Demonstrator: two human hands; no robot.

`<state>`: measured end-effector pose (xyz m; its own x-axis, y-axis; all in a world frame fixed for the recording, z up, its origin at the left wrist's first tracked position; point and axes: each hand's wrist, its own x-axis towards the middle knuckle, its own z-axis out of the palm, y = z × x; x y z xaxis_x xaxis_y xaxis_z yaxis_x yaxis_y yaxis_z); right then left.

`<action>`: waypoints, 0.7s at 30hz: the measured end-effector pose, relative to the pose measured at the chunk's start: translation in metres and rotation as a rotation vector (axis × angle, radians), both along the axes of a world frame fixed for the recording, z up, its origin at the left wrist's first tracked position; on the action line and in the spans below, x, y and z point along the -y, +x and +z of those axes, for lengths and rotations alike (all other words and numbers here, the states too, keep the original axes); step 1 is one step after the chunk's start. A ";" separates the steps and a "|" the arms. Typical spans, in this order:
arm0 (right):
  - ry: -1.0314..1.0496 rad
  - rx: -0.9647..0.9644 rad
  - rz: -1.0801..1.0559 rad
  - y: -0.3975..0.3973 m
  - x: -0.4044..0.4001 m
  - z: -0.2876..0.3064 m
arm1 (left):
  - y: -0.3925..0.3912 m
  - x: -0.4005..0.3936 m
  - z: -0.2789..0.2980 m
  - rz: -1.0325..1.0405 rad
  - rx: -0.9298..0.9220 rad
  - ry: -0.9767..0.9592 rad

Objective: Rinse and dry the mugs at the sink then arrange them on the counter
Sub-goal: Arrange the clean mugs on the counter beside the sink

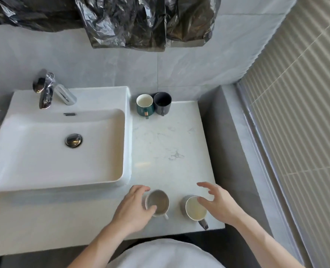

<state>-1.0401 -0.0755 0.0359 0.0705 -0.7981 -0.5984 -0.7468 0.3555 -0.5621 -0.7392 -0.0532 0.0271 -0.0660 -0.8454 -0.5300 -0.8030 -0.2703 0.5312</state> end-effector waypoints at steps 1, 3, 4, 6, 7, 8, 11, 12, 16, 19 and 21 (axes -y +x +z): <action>0.001 -0.027 -0.019 0.000 -0.013 -0.001 | -0.004 -0.005 -0.002 -0.040 0.013 0.008; 0.019 -0.075 -0.051 0.005 -0.037 -0.005 | -0.009 -0.013 -0.006 -0.085 0.021 0.020; 0.027 -0.090 -0.063 0.009 -0.047 -0.007 | -0.010 -0.016 -0.009 -0.085 0.021 0.025; 0.013 -0.112 -0.068 0.017 -0.062 -0.013 | -0.014 -0.020 -0.018 -0.064 0.030 0.035; 0.001 -0.127 -0.069 0.021 -0.066 -0.017 | -0.016 -0.022 -0.024 -0.055 0.040 0.039; -0.012 -0.142 -0.071 0.025 -0.070 -0.021 | -0.019 -0.023 -0.029 -0.051 0.052 0.040; -0.025 -0.173 -0.081 0.036 -0.079 -0.035 | -0.035 -0.025 -0.041 -0.052 0.086 0.052; -0.035 -0.180 -0.091 0.039 -0.081 -0.039 | -0.040 -0.024 -0.044 -0.055 0.104 0.062; -0.106 -0.264 -0.120 0.052 -0.080 -0.045 | -0.052 -0.014 -0.046 -0.045 0.215 0.079; -0.118 -0.301 -0.148 0.054 -0.077 -0.048 | -0.053 -0.007 -0.043 -0.064 0.252 0.069; -0.076 -0.266 -0.183 0.053 -0.072 -0.050 | -0.051 -0.001 -0.040 -0.036 0.229 0.093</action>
